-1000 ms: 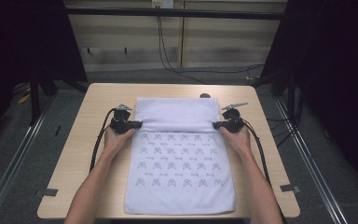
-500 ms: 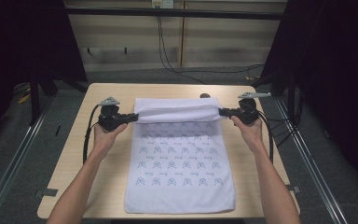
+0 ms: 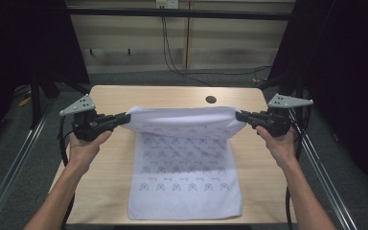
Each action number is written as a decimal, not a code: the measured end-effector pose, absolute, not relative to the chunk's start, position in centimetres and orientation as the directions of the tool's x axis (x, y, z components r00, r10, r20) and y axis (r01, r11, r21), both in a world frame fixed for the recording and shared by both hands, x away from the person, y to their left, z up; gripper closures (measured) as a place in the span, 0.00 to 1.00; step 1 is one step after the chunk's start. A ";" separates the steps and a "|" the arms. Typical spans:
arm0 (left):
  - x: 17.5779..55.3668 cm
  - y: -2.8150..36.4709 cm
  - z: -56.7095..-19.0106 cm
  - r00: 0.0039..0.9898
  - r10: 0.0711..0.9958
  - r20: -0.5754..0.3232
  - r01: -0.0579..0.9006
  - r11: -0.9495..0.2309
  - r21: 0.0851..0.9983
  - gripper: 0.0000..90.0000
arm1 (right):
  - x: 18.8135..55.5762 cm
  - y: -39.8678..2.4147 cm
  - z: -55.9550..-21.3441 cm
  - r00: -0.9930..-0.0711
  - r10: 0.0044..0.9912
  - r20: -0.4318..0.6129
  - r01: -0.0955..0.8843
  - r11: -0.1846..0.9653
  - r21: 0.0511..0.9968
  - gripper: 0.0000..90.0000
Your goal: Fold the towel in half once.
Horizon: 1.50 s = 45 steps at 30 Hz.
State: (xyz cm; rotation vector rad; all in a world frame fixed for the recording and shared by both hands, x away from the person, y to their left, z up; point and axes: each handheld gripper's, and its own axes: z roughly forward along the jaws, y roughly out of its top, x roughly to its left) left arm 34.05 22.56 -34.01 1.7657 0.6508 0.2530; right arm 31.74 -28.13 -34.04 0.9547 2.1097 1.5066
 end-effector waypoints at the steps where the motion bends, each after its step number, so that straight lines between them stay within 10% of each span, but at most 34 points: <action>1: 33.1 22.6 -34.0 0.826 0.546 -0.140 0.281 -0.183 0.942 0.97 | 31.3 -28.2 -33.9 -0.705 0.705 0.079 0.301 0.196 0.933 0.96; 26: 25.0 22.2 -48.2 0.866 0.426 -0.262 0.471 -0.520 0.713 0.95 | 19.8 -27.6 -47.8 -0.766 0.604 0.219 0.555 0.450 0.700 0.88; 45: 23.2 24.3 -46.4 0.882 0.368 -0.293 0.445 -0.448 0.776 0.73 | 15.9 -28.2 -46.2 -0.781 0.554 0.288 0.552 0.396 0.734 0.63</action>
